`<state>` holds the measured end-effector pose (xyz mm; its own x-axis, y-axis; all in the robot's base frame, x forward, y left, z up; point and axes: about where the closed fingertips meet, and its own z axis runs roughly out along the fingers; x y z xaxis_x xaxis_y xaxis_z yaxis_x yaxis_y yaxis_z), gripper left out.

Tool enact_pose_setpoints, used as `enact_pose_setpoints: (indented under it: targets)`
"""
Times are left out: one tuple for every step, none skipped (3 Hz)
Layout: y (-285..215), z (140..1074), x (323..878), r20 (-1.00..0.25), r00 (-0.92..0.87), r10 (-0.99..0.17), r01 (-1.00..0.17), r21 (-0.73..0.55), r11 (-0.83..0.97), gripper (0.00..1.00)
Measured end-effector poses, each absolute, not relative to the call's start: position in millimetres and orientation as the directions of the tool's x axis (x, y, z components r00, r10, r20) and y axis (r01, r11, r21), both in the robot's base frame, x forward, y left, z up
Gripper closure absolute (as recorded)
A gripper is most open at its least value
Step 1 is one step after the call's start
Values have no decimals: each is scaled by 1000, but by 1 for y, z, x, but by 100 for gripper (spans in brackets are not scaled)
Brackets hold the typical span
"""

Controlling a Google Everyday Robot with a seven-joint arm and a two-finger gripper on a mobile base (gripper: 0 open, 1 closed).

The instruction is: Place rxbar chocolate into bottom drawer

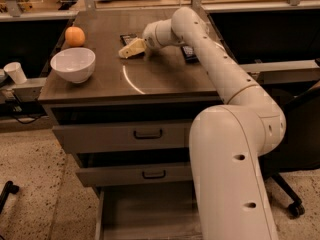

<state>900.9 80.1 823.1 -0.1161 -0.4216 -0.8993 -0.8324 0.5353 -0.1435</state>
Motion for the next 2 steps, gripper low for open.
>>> enact_pose_setpoints:
  targets:
    - [80,823,901,-899,-116,-422,-832,-144,535,19]
    - [80,823,901,-899,-116,-422,-832,-143,535,50]
